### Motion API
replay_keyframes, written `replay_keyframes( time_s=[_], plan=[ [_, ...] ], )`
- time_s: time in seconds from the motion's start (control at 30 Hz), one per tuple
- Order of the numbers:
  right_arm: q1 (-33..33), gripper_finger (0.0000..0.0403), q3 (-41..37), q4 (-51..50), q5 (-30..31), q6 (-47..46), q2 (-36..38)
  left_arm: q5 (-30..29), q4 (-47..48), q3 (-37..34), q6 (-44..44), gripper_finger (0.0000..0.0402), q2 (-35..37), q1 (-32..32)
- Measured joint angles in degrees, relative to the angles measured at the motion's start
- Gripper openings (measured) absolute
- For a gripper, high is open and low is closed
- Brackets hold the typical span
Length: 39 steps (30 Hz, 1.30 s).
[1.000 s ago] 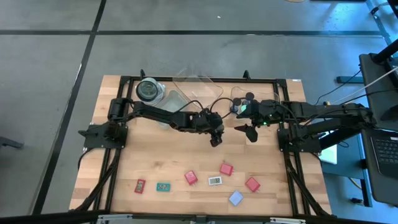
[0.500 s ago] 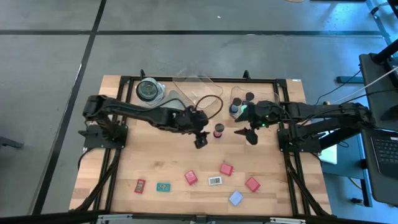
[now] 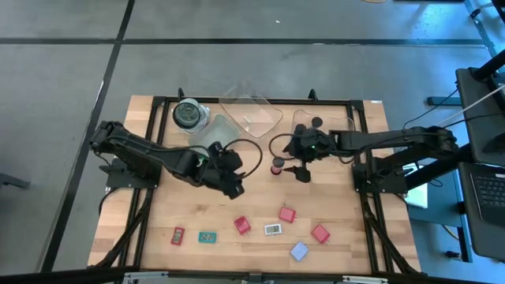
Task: Pick & Place Office items
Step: Put the red hourglass into the right transparent bin
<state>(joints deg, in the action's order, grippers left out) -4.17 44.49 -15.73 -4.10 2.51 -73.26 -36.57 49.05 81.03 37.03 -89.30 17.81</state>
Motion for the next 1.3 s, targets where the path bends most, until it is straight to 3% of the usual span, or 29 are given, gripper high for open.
replay_keyframes(
  time_s=[0.57, 0.9, 1.07, 1.3],
  plan=[
    [-5.59, 0.0362, 0.0, 9.13, -7.57, 5.6, -11.88, -2.89, 6.3, -0.02, 2.87, 0.0251, 0.24, 0.64],
    [-5.87, 0.0356, -0.02, 9.34, -8.85, 5.5, -13.31, -4.9, 8.2, -0.02, 2.74, 0.0251, 0.22, 0.62],
    [-5.86, 0.0315, -0.02, 9.32, -8.85, 5.3, -13.31, -5.81, 8.23, -0.02, 2.74, 0.0251, 0.22, 0.62],
    [-5.87, 0.0223, -0.02, 9.32, -8.98, 3.81, -13.31, -5.82, 8.23, -0.02, 2.74, 0.0251, 0.22, 0.62]
  ],
)
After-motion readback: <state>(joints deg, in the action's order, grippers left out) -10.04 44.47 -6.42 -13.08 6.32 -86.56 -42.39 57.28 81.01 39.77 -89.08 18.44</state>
